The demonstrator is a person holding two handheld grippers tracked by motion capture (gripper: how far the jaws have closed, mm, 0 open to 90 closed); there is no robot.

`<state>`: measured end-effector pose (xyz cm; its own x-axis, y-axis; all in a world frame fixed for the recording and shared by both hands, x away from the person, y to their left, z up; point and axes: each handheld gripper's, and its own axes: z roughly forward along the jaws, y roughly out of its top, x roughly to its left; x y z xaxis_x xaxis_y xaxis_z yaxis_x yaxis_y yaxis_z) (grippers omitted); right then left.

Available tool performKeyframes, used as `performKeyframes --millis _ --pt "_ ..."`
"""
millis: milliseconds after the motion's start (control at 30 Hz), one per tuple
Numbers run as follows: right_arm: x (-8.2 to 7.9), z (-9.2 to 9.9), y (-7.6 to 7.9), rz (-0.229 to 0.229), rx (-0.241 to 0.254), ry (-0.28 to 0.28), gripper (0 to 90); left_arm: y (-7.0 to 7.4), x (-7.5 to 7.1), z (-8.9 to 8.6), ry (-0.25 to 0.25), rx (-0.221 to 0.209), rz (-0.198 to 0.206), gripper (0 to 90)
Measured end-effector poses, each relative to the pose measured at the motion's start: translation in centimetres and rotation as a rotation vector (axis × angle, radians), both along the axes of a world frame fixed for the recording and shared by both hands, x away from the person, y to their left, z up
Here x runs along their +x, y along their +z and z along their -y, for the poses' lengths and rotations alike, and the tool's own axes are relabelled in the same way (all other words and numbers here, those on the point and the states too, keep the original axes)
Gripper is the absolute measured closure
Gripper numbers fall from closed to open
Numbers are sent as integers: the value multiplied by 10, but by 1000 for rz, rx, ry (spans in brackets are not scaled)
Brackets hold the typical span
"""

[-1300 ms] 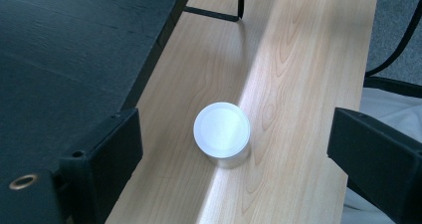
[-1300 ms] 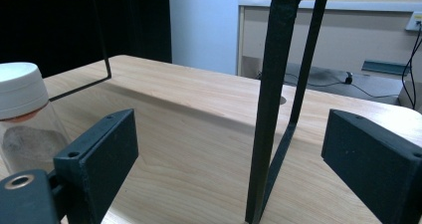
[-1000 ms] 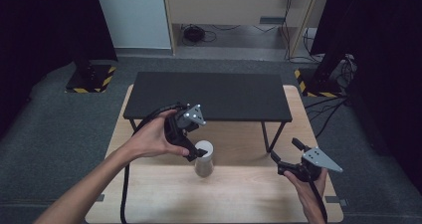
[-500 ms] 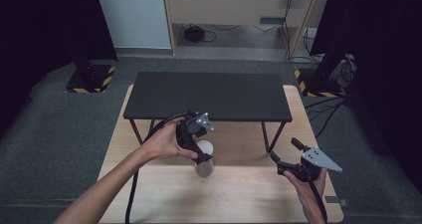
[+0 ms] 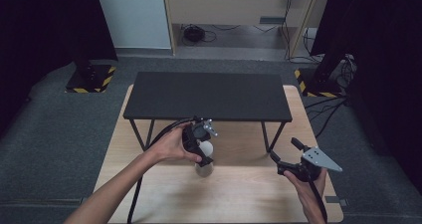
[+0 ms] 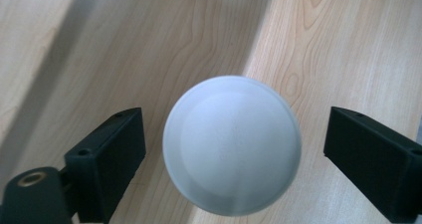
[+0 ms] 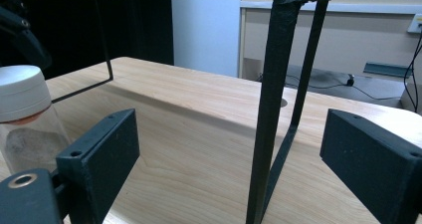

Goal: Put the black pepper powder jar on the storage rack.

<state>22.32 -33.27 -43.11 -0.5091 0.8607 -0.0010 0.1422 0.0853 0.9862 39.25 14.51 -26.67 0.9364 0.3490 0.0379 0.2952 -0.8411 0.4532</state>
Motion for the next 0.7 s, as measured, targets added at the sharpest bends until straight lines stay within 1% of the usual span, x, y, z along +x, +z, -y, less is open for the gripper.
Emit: performKeyframes --millis 67,100,167,200,267,333,400,433,467,533,700 --pt "0 0 0 0 3 -1 87 -4 1 2 -1 12 -2 95" --pt "0 0 0 1 2 -1 87 -6 1 3 -5 21 4 96" --pt "0 0 0 0 3 -1 87 -9 1 5 -3 29 8 102" --pt "0 1 0 -1 4 -1 87 -11 3 4 -4 28 3 109" --pt "0 1 -1 -2 5 -1 88 -13 3 6 -8 41 9 133" --pt "0 1 -1 -3 5 -1 89 -14 3 7 -12 47 11 200" --pt "0 1 -1 -3 5 -1 90 -15 2 6 -25 46 18 236" --pt "0 1 -1 -3 4 -1 90 -16 3 6 -32 44 14 283" --pt "0 1 -1 -4 4 -1 92 -16 3 6 -35 45 12 301" --pt "0 1 -1 -3 5 -2 92 -16 4 5 -36 39 5 321" --pt "0 0 -1 -4 5 -1 93 -16 6 5 -32 36 -3 325"
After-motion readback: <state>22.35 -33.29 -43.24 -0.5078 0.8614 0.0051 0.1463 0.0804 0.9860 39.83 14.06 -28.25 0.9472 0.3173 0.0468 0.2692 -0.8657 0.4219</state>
